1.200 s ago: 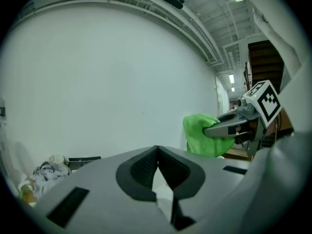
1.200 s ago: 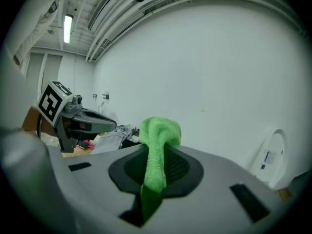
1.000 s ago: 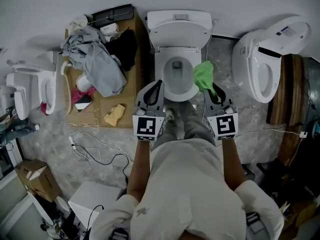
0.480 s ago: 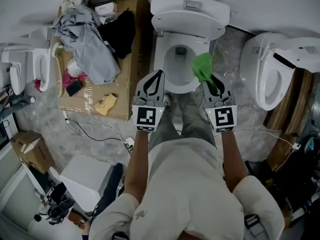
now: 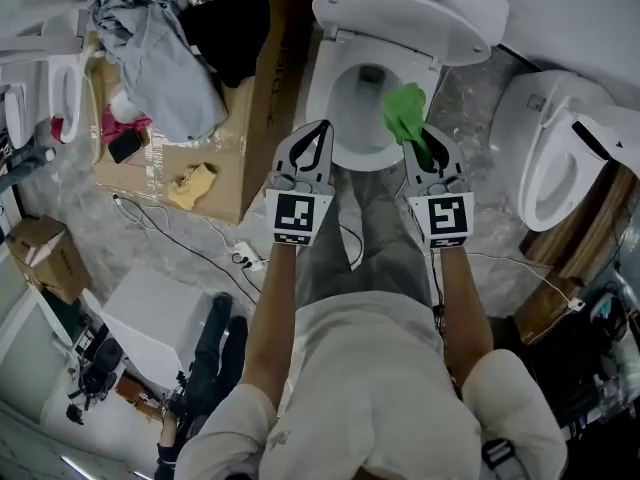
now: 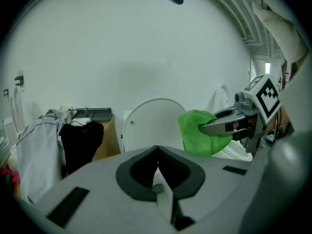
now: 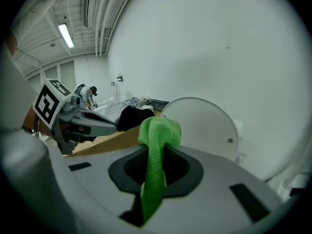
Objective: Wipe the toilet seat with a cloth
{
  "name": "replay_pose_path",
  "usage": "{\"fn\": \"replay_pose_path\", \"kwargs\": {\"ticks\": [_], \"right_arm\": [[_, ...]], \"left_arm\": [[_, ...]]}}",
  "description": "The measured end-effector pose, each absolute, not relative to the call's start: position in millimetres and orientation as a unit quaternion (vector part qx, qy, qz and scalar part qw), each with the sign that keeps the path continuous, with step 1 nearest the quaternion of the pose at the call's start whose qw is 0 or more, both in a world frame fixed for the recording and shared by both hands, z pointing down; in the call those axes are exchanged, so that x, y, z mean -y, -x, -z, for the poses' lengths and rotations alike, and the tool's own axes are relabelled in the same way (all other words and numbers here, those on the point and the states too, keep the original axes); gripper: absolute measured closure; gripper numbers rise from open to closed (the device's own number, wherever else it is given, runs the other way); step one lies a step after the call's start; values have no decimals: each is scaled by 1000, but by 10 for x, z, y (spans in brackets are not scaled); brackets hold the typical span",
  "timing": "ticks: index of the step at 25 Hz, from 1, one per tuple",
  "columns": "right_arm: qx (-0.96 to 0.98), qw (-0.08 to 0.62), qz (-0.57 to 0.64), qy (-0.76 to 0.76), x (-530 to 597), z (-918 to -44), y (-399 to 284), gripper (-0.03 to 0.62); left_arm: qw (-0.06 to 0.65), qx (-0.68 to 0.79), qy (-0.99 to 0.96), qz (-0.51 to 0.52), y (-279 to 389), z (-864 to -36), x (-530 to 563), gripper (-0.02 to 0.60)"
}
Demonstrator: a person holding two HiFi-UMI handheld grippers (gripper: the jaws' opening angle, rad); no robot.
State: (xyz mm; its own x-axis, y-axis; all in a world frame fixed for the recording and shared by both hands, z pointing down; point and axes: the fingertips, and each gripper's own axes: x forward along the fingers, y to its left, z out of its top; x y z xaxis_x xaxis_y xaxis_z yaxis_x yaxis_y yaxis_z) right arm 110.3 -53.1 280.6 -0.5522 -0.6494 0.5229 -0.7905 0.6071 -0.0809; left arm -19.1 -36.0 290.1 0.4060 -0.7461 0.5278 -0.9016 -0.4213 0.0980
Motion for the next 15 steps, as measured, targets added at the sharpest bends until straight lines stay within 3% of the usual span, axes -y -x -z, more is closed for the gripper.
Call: {"fn": "replay_pose_path", "kwargs": {"ticks": [15], "right_arm": [[865, 264, -154, -398, 704, -3867, -692, 549]], "left_arm": [[227, 507, -803, -215, 465, -3912, 306, 569]]}}
